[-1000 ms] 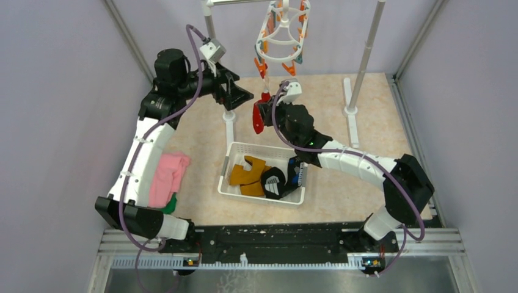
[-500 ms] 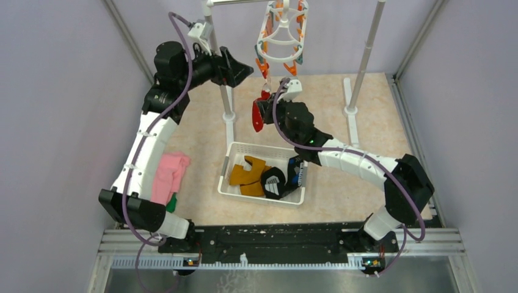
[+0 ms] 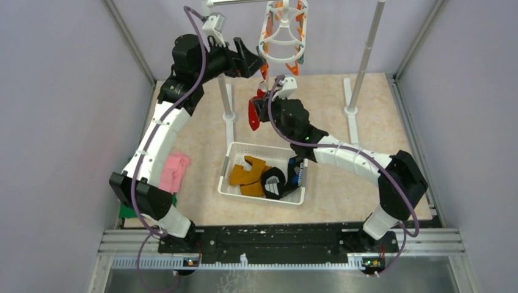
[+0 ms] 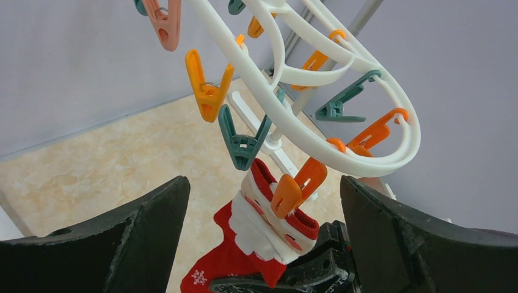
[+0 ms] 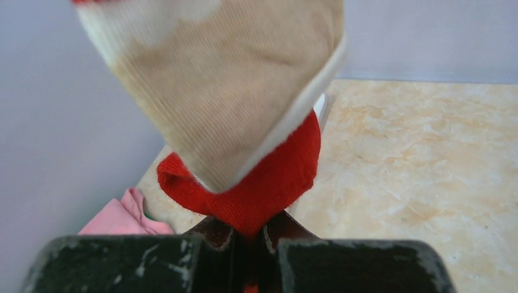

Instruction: Remove the socks clipped to the hanger

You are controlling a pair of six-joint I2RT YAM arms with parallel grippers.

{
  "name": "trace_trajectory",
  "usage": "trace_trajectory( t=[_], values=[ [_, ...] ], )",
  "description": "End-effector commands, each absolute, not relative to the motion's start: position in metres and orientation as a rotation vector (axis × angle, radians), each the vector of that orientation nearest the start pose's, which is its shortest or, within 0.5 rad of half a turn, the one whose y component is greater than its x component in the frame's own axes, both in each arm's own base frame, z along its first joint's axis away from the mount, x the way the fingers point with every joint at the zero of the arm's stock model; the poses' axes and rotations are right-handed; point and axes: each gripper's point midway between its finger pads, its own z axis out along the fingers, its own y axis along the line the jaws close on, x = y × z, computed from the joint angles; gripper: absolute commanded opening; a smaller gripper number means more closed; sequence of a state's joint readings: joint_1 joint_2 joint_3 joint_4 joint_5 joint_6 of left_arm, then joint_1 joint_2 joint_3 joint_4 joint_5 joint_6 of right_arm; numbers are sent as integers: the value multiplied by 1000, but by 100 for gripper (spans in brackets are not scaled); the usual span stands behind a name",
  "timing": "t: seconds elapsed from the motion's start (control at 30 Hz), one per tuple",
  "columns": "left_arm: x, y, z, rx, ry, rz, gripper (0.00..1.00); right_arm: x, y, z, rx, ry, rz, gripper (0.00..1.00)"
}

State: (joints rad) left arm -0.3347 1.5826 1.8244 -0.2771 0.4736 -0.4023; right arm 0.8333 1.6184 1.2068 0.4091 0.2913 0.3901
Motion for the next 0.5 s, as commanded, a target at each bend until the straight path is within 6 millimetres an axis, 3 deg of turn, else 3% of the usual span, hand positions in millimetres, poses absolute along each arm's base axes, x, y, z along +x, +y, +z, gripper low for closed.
trace_trajectory(
  t=[0.0,0.3,0.47],
  values=[
    [408,-243,462,305,1598,-925,99,387,378,327,-118,1545,790,0],
    [397,-258,467,349,1564,-941,98,388,395,323,-150,1559,822,0],
    [402,-260,472,366,1541,-920,90,388,399,319,-153,1567,832,0]
  ],
)
